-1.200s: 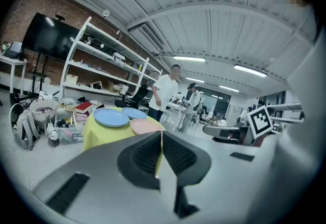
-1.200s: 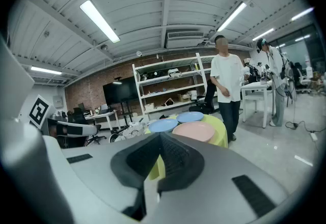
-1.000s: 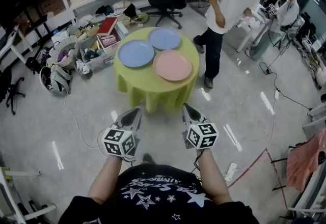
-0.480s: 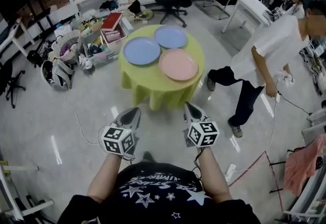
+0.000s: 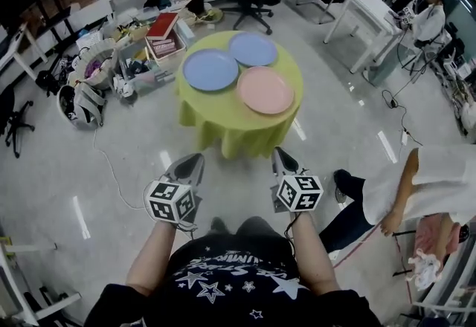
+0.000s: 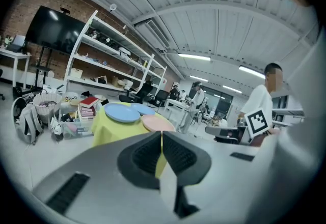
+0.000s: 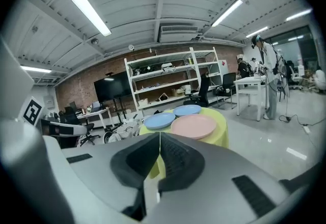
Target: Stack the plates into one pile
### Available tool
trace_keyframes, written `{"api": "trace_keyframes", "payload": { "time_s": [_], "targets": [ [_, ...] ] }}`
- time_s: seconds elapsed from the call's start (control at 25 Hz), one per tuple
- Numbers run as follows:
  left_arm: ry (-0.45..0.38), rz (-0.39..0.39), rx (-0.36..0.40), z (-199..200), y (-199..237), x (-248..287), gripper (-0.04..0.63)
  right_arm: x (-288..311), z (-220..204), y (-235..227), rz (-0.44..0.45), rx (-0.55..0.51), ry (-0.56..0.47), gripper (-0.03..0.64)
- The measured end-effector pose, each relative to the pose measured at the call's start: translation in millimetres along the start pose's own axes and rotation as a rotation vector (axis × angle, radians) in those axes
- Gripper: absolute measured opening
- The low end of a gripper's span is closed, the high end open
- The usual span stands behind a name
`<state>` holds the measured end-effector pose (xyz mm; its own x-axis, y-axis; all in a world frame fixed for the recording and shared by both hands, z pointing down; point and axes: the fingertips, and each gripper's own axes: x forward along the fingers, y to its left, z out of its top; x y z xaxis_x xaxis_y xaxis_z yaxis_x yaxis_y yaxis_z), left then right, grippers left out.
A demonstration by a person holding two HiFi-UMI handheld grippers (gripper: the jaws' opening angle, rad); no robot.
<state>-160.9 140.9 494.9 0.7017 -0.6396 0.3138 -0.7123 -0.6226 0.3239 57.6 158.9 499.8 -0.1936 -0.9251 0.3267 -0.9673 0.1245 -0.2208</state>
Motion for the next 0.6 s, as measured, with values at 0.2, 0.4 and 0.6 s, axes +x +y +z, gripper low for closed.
{"api": "trace_keyframes", "payload": {
  "time_s": [0.2,0.4,0.6],
  "targets": [
    [-0.009,0.005,-0.022,-2.4,3.2,-0.9,0.023,0.7,-3.4,-2.4,-0.007,-0.009,0.013,0.015],
    [0.003,0.020,-0.038,-3.3,10.3,-0.7,0.023,9.3,-4.1,-3.5,-0.002,-0.001,0.027,0.015],
    [0.018,0.038,-0.046,-5.2,14.5,7.0,0.023,24.9,-4.7,-10.7,0.007,-0.012,0.042,0.015]
  ]
}}
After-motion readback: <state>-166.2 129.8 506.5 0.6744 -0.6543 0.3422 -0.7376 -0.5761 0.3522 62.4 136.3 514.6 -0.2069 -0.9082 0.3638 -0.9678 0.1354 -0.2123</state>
